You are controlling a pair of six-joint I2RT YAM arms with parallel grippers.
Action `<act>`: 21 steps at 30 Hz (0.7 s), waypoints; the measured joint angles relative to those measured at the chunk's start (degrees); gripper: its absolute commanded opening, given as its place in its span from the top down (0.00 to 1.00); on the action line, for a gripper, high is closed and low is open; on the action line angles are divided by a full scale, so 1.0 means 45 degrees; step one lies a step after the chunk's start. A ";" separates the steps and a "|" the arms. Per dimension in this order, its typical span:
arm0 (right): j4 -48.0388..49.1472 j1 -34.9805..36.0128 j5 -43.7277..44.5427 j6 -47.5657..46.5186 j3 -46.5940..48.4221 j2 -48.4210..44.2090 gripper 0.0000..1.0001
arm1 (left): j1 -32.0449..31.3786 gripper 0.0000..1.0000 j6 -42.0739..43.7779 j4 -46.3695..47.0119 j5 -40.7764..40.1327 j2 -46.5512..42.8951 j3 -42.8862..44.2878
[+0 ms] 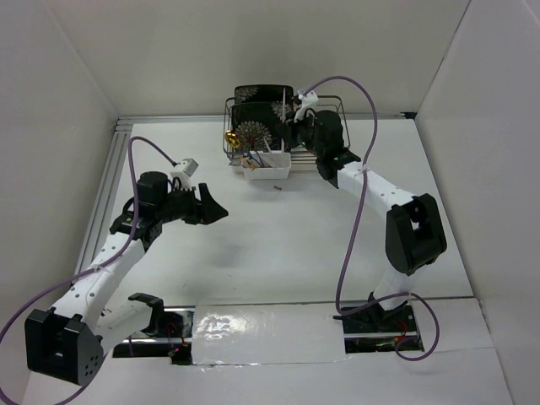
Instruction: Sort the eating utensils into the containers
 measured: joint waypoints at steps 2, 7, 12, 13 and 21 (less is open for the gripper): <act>0.0267 0.0005 -0.0189 -0.0015 -0.0321 0.0000 0.96 | -0.0058 0.27 0.0117 -0.0005 0.0005 0.0000 0.0000; 0.0335 0.0019 -0.0500 -0.0102 -0.0622 0.0005 0.82 | -0.0170 0.27 0.0180 -0.0209 -0.0015 -0.0005 0.0019; 0.0044 0.0034 -0.0748 -0.0121 -0.0466 0.0053 0.34 | -0.0646 0.26 0.0573 -0.0573 -0.0374 -0.0005 0.0204; -0.0083 0.0044 -0.0743 -0.0141 -0.0355 0.0083 0.31 | -0.0758 0.26 0.0651 -0.0612 -0.0442 -0.0005 0.0253; -0.2361 0.0083 -0.0743 -0.0840 0.2035 0.0083 0.20 | -0.0918 0.25 0.0763 -0.0646 -0.0481 -0.0010 0.0301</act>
